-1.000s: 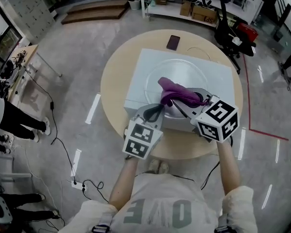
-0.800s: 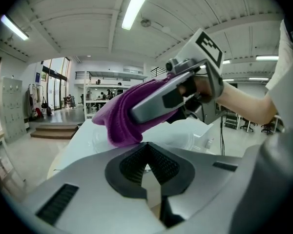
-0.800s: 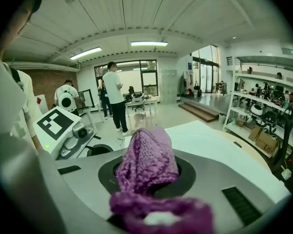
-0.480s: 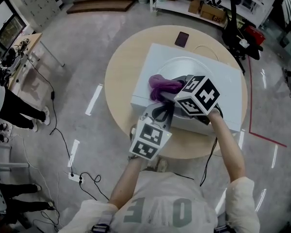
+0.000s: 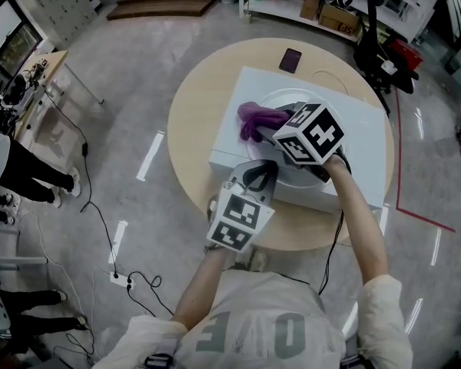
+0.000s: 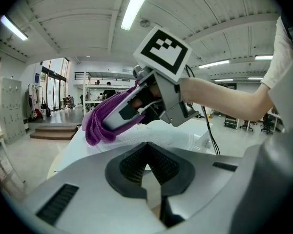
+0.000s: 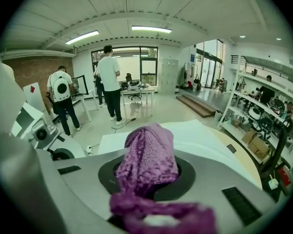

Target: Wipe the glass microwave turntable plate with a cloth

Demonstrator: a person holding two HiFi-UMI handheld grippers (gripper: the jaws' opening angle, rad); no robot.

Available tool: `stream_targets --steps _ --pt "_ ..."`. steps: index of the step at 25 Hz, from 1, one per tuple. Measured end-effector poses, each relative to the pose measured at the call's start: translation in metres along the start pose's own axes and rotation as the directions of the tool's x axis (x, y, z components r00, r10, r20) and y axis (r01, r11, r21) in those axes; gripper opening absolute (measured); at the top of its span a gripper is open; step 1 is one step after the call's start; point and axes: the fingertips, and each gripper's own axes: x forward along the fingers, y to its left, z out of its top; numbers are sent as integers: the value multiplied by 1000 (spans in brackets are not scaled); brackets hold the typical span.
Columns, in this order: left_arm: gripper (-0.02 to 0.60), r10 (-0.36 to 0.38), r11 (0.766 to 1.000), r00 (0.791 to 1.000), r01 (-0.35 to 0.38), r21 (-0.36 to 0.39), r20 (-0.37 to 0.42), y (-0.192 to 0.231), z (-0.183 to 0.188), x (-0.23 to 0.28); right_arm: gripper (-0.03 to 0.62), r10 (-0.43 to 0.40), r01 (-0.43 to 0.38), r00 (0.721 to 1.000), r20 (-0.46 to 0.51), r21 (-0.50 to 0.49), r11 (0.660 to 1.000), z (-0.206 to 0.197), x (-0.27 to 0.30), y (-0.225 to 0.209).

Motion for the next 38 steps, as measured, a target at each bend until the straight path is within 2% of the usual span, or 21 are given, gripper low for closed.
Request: stream_targets --steps 6,12,19,25,30,38 --pt "-5 7 1000 1000 -7 2 -9 3 1 2 48 -110 110 994 1 40 993 2 0 -47" --pt "-5 16 1000 1000 -16 4 -5 4 1 1 48 -241 240 971 -11 100 966 -15 -21 -93" --pt "-5 17 1000 1000 -17 5 -8 5 1 3 48 -319 320 947 -34 169 932 -44 -53 -121" --pt "-5 21 1000 1000 -21 4 -12 6 1 2 48 -377 380 925 -53 168 910 -71 -81 -118" --pt "-5 23 1000 1000 -23 7 -11 6 0 2 48 -425 426 904 -55 227 876 -99 -111 -118" --pt "-5 29 1000 1000 -29 8 -8 7 -2 0 48 -422 423 905 -55 244 873 -127 -141 -76"
